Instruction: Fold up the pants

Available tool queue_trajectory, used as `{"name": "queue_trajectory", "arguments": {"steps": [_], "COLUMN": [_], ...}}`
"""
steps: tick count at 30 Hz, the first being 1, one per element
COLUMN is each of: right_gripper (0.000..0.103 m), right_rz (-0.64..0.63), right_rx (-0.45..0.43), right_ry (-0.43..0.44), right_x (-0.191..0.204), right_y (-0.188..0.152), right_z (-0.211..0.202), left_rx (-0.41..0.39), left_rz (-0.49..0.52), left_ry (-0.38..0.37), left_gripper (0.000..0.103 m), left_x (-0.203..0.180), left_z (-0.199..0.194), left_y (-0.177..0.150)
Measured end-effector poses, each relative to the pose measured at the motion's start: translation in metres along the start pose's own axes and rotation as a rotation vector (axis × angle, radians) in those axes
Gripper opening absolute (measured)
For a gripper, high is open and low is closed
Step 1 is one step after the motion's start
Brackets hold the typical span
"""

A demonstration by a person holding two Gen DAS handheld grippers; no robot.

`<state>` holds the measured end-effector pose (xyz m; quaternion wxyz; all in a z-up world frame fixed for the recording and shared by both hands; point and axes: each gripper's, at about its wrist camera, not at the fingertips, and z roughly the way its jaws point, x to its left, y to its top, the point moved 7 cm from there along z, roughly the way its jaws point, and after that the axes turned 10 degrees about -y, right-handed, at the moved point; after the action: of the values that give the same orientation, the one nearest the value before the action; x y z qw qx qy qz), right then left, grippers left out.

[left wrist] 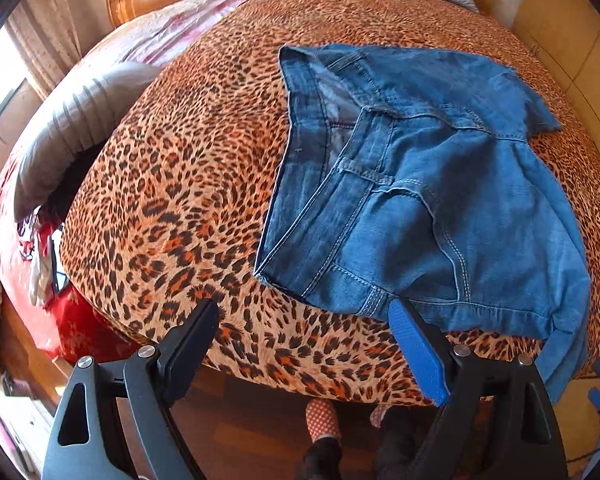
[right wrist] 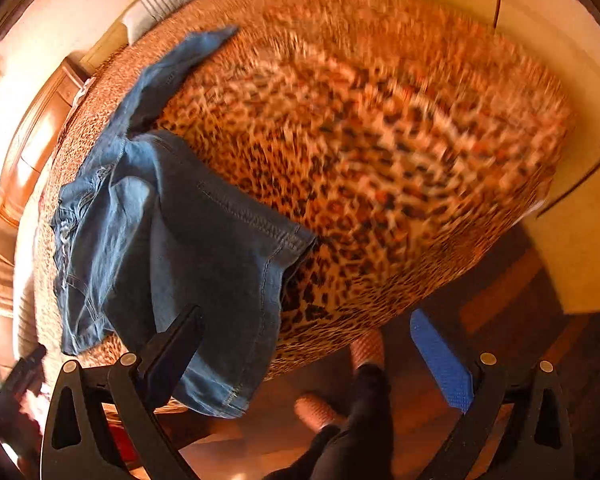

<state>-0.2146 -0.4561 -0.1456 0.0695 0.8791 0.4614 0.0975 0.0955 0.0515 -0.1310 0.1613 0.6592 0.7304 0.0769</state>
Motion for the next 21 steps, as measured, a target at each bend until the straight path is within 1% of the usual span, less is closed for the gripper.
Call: {"name": "queue_trajectory", "arguments": {"steps": [3,5,6,7,8,9,12,13,16,18,19,21], "right_gripper": [0.102,0.097,0.088,0.071,0.069,0.063,0.004,0.003,0.003,0.003,0.003,0.003], "right_rz": [0.056,0.03,0.001,-0.031,-0.071,-0.094,-0.141,-0.155,-0.19,-0.152,-0.102,-0.025], "right_rx": [0.068,0.102,0.106,0.101,0.089,0.079,0.062,0.054,0.02,-0.015,-0.069,-0.148], "right_ry": [0.092,0.114,0.128,0.134,0.104,0.112,0.155,0.17,0.156,0.137,0.128,0.12], "right_x": [0.013,0.026,0.033,0.039,0.043,0.046,0.049,0.047,0.034,0.014,-0.003,-0.027], "right_y": [-0.002,-0.006,-0.007,-0.007,-0.006,-0.004,0.012,0.019,0.051,0.086,0.115,0.158], "right_z": [0.02,0.029,0.031,0.031,0.03,0.028,0.018,0.013,0.005,-0.003,-0.014,-0.033], "left_rx": [0.034,0.06,0.07,0.08,0.088,0.098,0.11,0.112,0.132,0.144,0.145,0.141], "left_rz": [-0.026,-0.018,-0.014,-0.013,-0.014,-0.019,-0.04,-0.046,-0.07,-0.091,-0.096,-0.101], "left_ry": [0.01,0.034,0.044,0.05,0.052,0.054,0.057,0.058,0.059,0.048,0.047,0.059], "left_gripper": [0.087,0.087,0.087,0.087,0.087,0.087,0.087,0.087,0.087,0.087,0.087,0.087], "left_x": [0.004,0.002,0.001,-0.001,-0.003,-0.005,-0.008,-0.01,-0.015,-0.021,-0.024,-0.03], "left_z": [0.013,0.023,0.028,0.031,0.034,0.038,0.046,0.049,0.06,0.067,0.069,0.076], "left_y": [0.005,0.009,0.01,0.011,0.013,0.016,0.02,0.024,0.034,0.042,0.047,0.057]}}
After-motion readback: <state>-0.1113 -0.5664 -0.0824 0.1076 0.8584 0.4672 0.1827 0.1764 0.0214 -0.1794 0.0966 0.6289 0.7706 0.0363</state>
